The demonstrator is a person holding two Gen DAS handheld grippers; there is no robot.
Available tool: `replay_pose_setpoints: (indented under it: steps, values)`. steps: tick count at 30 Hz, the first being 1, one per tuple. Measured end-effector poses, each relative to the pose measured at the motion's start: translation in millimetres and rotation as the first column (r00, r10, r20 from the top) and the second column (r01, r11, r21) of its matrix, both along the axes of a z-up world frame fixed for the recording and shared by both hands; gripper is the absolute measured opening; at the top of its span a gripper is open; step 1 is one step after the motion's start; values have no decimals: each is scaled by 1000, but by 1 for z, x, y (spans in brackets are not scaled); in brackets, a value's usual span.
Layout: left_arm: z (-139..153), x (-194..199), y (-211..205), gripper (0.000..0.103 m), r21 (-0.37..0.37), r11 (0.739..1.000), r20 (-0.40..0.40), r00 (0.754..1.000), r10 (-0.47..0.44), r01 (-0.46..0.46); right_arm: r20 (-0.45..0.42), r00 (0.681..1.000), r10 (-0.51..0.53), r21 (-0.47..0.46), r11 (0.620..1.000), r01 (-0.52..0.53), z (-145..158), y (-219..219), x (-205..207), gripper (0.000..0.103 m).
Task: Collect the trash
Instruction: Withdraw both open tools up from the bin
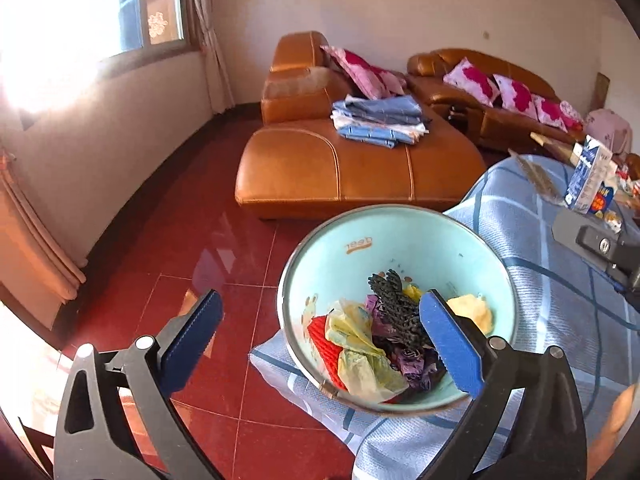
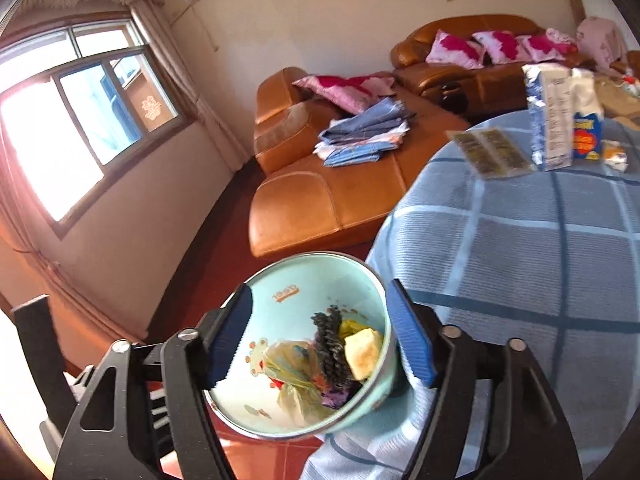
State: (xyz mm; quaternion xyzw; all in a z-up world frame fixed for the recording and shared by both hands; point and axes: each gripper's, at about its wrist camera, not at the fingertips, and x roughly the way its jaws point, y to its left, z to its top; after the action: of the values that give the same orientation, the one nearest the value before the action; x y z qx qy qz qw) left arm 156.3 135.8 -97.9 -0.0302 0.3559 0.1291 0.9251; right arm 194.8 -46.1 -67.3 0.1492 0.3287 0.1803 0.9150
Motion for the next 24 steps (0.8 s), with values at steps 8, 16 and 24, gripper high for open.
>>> replay_pose_setpoints:
  steps: [8, 16, 24]
  values:
    - [6, -47, 4, 97, -21, 998, 8, 998, 64, -64, 73, 997, -34, -85, 996, 40, 12, -3, -56, 89]
    - [38, -89, -10, 97, 37, 996, 113, 991, 76, -80, 170, 984, -49, -83, 994, 64, 40, -12, -109, 93]
    - [76, -127, -36, 97, 73, 997, 241, 970, -4, -14, 347, 928, -138, -76, 982, 174, 80, -36, -164, 94]
